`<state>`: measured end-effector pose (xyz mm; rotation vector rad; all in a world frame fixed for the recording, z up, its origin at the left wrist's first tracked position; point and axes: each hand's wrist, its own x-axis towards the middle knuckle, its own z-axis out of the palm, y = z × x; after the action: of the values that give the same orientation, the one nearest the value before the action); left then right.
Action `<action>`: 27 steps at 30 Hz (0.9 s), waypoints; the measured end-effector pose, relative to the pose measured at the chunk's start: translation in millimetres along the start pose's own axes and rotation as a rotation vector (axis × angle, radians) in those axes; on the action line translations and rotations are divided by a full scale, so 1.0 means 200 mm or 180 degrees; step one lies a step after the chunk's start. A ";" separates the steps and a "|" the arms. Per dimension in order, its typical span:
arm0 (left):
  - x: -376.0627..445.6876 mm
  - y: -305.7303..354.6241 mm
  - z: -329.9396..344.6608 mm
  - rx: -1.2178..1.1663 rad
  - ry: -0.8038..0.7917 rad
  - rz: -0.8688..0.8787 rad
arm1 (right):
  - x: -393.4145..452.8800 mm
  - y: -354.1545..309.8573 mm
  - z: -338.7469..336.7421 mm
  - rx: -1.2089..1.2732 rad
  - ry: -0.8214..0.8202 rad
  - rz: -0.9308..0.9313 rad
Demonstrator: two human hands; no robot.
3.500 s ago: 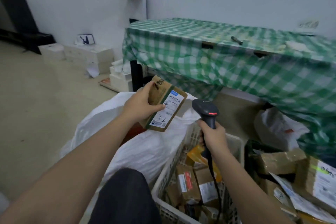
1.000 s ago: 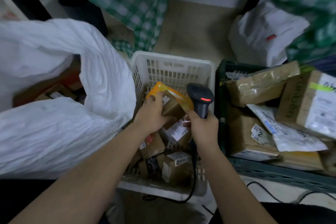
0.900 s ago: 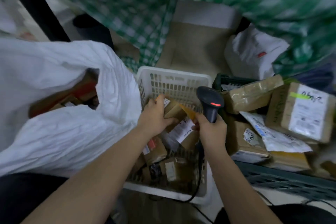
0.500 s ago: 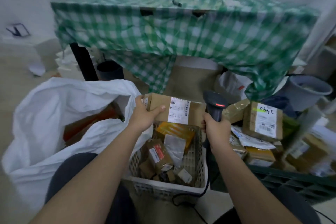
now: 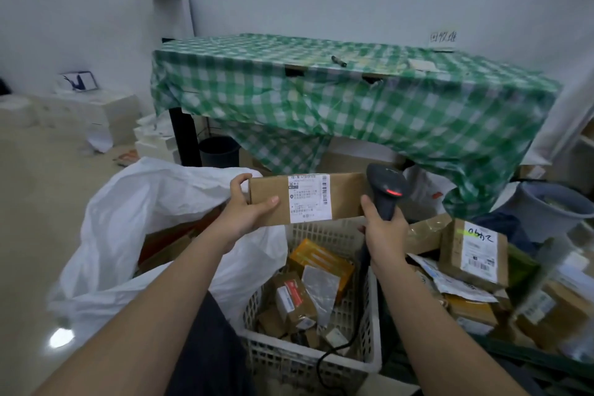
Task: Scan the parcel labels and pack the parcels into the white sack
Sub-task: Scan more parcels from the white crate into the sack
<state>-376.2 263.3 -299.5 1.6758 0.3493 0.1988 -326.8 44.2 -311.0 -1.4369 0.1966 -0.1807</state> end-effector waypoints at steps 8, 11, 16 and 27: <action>0.02 -0.04 -0.03 0.0071 0.0026 -0.0133 | 0.02 0.08 0.05 0.0013 -0.0039 0.0141; 0.04 -0.04 -0.03 0.0502 -0.0075 -0.0097 | 0.05 0.10 0.06 -0.0027 -0.0048 0.0180; 0.06 -0.06 -0.03 0.1430 -0.0571 -0.0297 | 0.12 0.05 0.06 0.0348 -0.0061 0.0064; 0.16 -0.13 0.14 0.1597 -0.1516 -0.0432 | 0.21 0.01 0.19 0.0027 -0.0307 -0.0243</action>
<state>-340.4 249.5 -331.0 2.1131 0.1545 -0.4188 -276.5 70.1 -308.8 -1.4421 0.0620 -0.1740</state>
